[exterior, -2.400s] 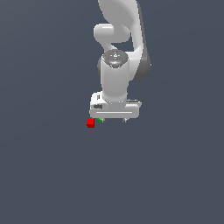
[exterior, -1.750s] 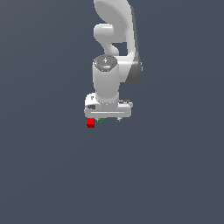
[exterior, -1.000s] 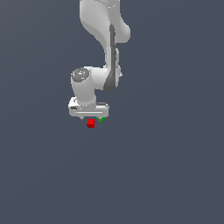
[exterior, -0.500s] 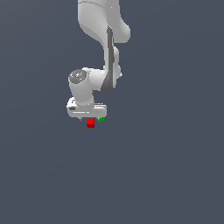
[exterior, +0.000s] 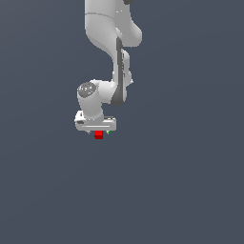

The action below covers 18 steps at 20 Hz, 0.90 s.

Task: Stack the red cube on top of the green cube.

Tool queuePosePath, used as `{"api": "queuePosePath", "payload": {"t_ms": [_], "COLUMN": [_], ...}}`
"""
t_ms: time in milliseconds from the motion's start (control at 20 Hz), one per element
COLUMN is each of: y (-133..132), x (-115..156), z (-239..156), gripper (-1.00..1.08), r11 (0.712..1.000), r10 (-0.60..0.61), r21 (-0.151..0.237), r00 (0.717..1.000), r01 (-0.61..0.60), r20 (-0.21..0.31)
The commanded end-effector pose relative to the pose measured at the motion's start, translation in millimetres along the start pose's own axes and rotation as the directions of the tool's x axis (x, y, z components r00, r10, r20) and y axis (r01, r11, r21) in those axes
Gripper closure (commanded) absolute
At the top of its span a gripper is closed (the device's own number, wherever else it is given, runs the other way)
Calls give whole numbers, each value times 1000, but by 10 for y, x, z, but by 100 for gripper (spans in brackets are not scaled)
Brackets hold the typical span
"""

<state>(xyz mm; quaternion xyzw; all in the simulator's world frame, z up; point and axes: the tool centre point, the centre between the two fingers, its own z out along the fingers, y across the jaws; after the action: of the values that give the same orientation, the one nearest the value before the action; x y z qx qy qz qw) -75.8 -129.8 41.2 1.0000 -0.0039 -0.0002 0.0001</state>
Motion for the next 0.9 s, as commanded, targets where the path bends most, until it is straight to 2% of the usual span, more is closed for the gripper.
{"api": "queuePosePath", "payload": {"t_ms": [0,300,350,850], "y": [-3,-3,-3,-2], "x": [-1,9,9,6], "z": [113,213,213,208], "gripper": [-92,-92,108,108], "r11": [1000,1000,1000,1000], "r10": [0,-1,-1,-1], "r21": [0,0,0,0], "r00": [1000,1000,1000,1000], "r01": [0,1,1,1], "r20": [0,0,0,0]}}
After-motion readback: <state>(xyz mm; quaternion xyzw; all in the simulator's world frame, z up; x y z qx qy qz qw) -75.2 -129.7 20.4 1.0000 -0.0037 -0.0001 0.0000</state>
